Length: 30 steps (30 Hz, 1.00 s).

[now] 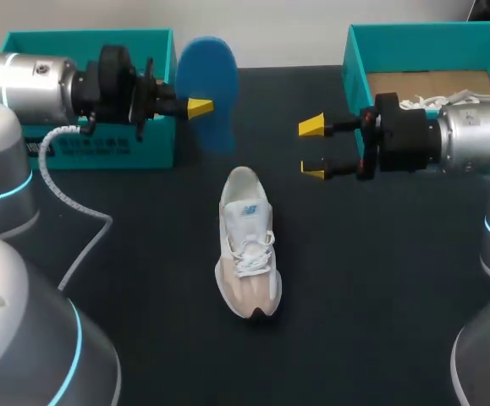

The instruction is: Take the shoe out of the shoebox, open the shoe tongue, remove and reinsert the insole, then place the shoe into the shoebox

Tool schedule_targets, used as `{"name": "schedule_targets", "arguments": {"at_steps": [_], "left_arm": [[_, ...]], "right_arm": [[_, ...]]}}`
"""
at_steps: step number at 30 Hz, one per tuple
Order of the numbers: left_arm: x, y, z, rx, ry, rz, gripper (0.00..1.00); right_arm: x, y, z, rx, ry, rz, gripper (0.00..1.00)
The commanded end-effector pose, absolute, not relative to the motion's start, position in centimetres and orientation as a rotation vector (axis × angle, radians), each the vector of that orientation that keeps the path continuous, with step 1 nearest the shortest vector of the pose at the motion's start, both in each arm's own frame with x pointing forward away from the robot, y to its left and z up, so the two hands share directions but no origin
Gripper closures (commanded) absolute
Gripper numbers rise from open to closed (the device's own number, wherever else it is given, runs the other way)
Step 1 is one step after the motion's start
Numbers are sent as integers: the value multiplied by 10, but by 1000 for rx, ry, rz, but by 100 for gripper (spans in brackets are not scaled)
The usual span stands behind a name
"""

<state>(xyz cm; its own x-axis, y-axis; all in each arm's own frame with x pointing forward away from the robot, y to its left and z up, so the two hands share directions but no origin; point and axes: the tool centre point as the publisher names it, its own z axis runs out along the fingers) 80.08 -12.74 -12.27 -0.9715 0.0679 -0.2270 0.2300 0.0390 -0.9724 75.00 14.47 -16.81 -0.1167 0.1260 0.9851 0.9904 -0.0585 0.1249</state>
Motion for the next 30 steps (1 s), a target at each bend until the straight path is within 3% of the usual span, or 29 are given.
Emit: {"name": "schedule_targets", "arguments": {"at_steps": [1,17,30], "left_arm": [[806,-123,-129,533,1960,-1902,100],[822,-124,-161,994,1453,-1322,100],[820,-127,-166,1107,1336,-1173,100]], "right_arm": [[750,147,-169,-1293,-1359,-1288,0],[750,147,-169,-1293,-1359,-1288,0],[755,152,-172,-1278,-1362,-1269,0]]}}
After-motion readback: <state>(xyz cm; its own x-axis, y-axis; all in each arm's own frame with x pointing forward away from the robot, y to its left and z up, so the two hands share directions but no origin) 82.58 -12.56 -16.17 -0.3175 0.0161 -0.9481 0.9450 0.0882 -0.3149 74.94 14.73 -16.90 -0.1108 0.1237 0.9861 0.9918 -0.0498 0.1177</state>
